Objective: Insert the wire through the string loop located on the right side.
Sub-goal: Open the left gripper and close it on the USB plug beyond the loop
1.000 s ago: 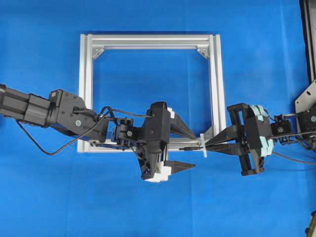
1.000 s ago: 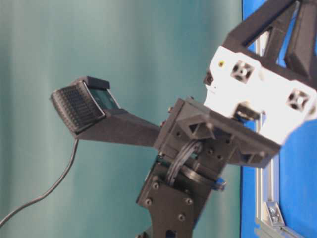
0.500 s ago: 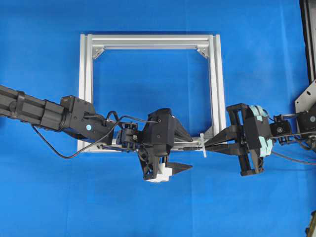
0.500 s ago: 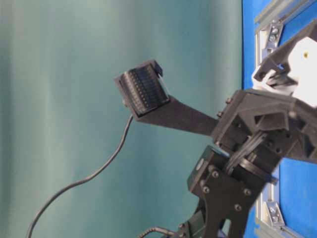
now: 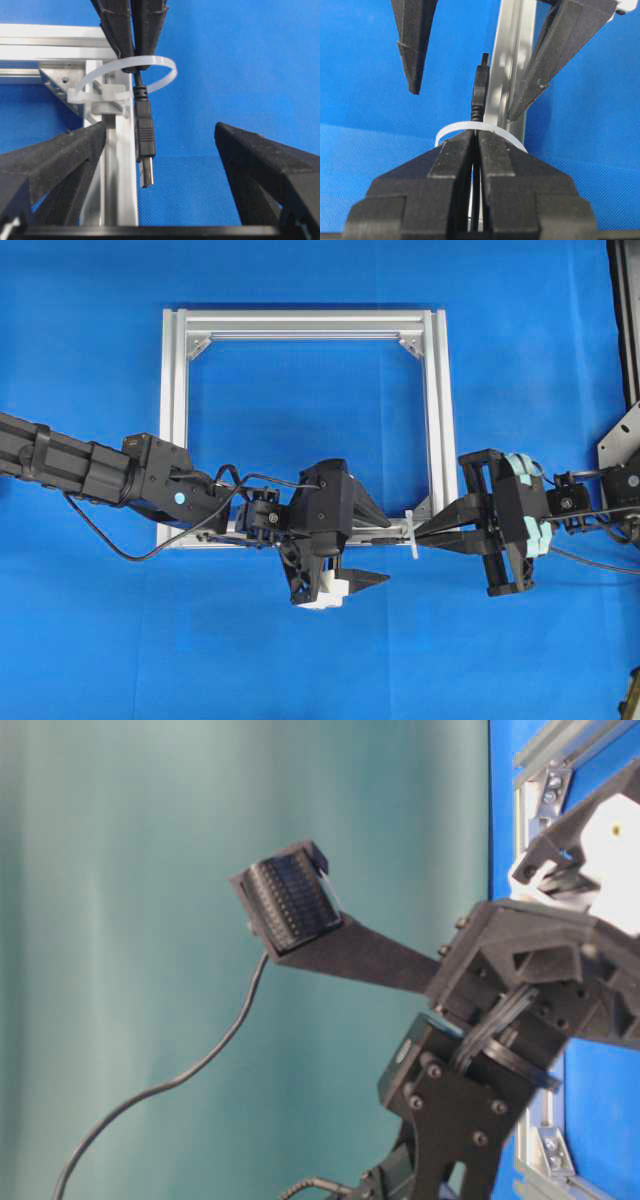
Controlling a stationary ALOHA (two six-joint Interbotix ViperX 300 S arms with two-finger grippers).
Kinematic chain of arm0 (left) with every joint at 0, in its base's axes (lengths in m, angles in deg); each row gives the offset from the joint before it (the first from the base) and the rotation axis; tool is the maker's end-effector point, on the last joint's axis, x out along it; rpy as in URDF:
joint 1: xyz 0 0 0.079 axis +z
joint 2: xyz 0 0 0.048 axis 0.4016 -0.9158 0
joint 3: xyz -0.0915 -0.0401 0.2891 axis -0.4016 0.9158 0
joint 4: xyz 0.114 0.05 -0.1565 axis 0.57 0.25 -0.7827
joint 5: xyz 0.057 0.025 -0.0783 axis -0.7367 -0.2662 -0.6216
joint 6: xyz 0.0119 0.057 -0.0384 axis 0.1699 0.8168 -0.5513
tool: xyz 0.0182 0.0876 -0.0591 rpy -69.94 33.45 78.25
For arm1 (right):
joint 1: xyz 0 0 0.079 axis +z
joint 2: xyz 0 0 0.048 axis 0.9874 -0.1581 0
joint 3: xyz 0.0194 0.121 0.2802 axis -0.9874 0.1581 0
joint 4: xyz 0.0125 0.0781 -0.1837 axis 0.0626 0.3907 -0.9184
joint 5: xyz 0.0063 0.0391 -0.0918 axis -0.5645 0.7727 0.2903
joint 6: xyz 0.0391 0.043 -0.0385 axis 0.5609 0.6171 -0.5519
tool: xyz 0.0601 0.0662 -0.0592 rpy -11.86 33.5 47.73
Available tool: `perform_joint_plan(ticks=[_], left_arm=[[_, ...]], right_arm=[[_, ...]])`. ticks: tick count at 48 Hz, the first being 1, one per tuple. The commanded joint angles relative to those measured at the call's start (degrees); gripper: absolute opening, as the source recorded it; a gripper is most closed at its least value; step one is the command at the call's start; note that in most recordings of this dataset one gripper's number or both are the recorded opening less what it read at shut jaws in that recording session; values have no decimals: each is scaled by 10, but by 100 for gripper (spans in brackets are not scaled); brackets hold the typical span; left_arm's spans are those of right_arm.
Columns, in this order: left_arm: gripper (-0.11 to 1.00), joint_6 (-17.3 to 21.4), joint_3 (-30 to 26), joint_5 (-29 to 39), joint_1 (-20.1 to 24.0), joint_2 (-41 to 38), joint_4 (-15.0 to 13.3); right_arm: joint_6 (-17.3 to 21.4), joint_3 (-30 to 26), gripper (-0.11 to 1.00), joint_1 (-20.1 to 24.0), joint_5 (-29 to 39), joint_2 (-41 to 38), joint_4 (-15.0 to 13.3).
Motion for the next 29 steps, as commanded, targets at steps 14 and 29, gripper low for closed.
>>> perform_joint_plan(ticks=[14,29], left_arm=[[90,-2,-11,-4,0,12,2],[88,-1,-11,-2,-1,12,2]], right_arm=[[-1,-11,-3,0,-4,4,0],[-1,-11,-3,-1,-4,4,1]])
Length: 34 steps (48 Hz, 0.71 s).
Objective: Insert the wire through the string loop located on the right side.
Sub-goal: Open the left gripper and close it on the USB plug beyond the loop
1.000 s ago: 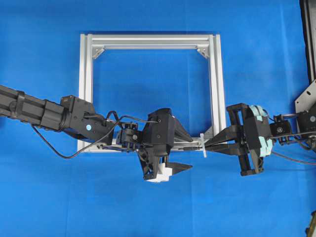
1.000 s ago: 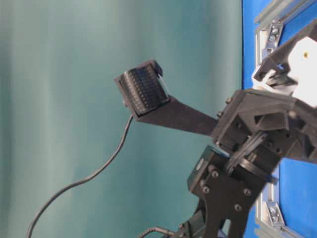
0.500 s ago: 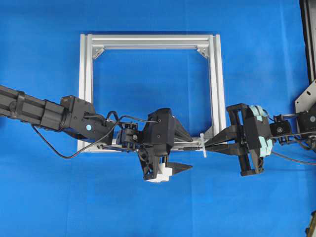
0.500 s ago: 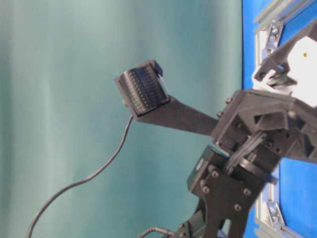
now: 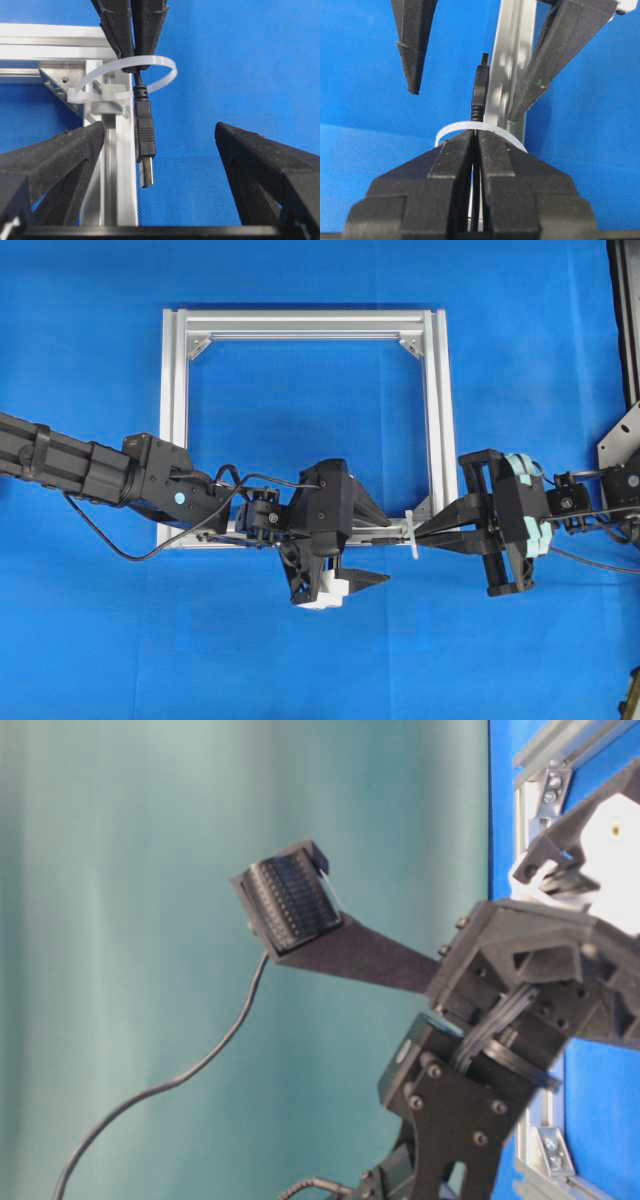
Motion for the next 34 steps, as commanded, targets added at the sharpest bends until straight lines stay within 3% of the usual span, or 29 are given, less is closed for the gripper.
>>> perform_joint_plan(ticks=[1,7,18,34], left_arm=[[87,0,-11,-1,-2,12,2],[73,0,-12,0,-1,12,2],[9,1,-13,0,0,12,2],[8,-1,-16,1,0,11,2]], right_arm=[[-1,-10,-3,-1,-3,4,0],[-1,-10,-3,-1,-2,4,0],[-1,-10,-3,-1,12,4,0],[-1,-9,-3,0,21,4,0]])
